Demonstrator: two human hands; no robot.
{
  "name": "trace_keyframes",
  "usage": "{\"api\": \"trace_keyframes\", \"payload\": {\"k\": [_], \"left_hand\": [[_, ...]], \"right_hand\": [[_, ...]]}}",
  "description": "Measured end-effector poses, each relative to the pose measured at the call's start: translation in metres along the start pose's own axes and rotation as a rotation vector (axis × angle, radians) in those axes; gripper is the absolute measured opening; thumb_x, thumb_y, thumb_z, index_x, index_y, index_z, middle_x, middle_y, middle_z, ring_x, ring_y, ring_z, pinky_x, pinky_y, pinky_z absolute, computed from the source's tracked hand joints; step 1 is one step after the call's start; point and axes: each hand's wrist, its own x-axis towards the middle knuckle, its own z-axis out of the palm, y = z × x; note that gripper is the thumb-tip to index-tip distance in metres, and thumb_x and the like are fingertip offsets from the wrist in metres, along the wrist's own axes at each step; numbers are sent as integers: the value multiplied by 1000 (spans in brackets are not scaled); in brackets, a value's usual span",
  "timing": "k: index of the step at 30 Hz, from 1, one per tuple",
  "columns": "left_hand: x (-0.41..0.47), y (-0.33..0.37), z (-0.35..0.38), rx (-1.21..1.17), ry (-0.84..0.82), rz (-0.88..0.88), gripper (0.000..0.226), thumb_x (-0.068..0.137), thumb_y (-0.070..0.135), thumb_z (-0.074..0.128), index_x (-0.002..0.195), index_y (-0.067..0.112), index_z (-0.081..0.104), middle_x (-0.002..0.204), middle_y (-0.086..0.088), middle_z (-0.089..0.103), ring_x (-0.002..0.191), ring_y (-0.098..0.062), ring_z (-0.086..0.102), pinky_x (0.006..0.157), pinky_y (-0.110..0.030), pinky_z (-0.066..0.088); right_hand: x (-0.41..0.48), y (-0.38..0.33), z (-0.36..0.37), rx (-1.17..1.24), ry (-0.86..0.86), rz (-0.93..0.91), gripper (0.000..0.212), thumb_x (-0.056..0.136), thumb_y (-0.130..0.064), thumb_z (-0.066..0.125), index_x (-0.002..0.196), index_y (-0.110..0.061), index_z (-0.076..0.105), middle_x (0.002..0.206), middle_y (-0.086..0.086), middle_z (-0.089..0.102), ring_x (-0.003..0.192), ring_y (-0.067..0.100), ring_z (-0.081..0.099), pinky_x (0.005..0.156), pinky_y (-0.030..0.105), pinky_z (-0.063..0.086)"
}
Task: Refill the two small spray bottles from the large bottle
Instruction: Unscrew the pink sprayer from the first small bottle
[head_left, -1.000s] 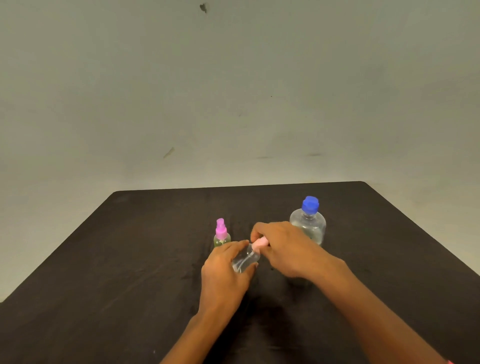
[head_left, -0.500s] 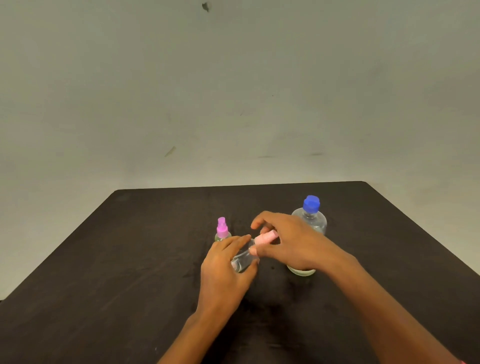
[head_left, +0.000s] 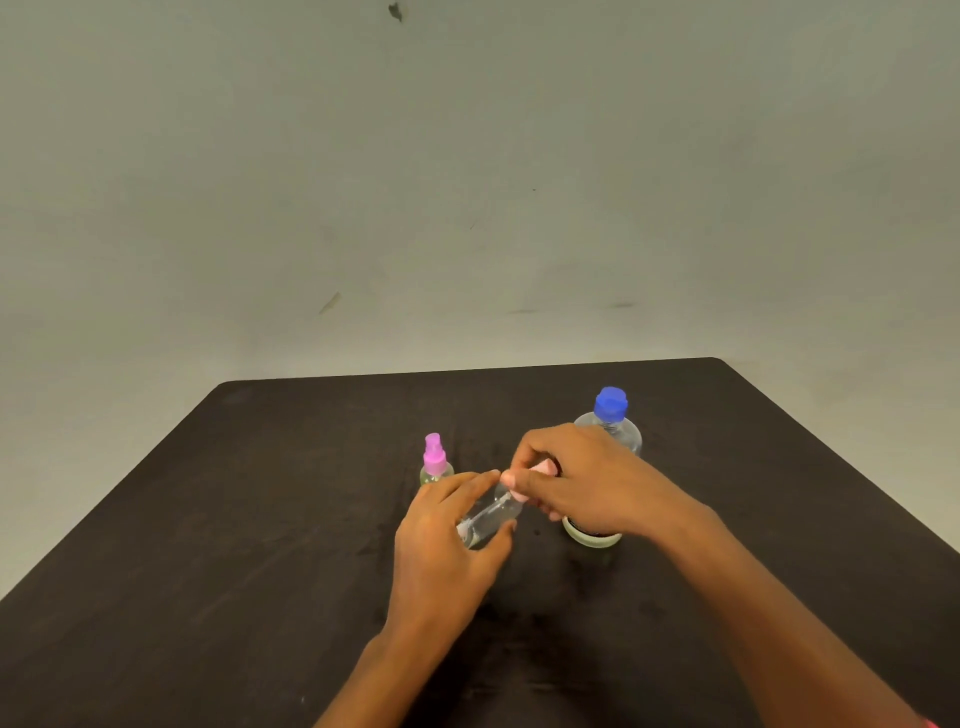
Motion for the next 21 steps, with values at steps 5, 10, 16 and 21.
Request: {"api": "trace_keyframes", "payload": {"k": [5, 10, 16, 21], "left_hand": [[-2, -1, 0, -6, -1, 0, 39, 67, 24, 77, 106, 22, 70, 98, 20, 64, 102, 5, 53, 85, -2, 37], [0, 2, 0, 13, -10, 7, 38, 67, 23, 77, 104, 22, 71, 98, 16, 66, 101, 2, 53, 85, -4, 38], [0, 3, -3, 11, -5, 12, 43, 66, 14, 83, 107, 21, 70, 98, 23, 61, 102, 6, 52, 85, -3, 38], [1, 5, -3, 25, -12, 16, 42, 66, 14, 83, 105, 20, 70, 97, 26, 59, 101, 11, 51, 84, -1, 36]], "right_hand": [[-6, 1, -4, 7, -36, -42, 25, 83, -29, 69, 105, -28, 58, 91, -11, 61, 83, 8, 59, 74, 22, 51], [-6, 2, 1, 70, -16, 22, 15, 88, -33, 63, 90, -18, 62, 78, 0, 67, 70, 18, 68, 70, 38, 59], [-9, 1, -3, 36, -35, -15, 33, 81, -39, 70, 110, -29, 57, 96, -11, 60, 87, 8, 59, 77, 25, 52], [-10, -1, -3, 27, 10, 22, 18, 90, -35, 60, 90, -18, 64, 74, -4, 65, 62, 10, 64, 61, 22, 55]]}}
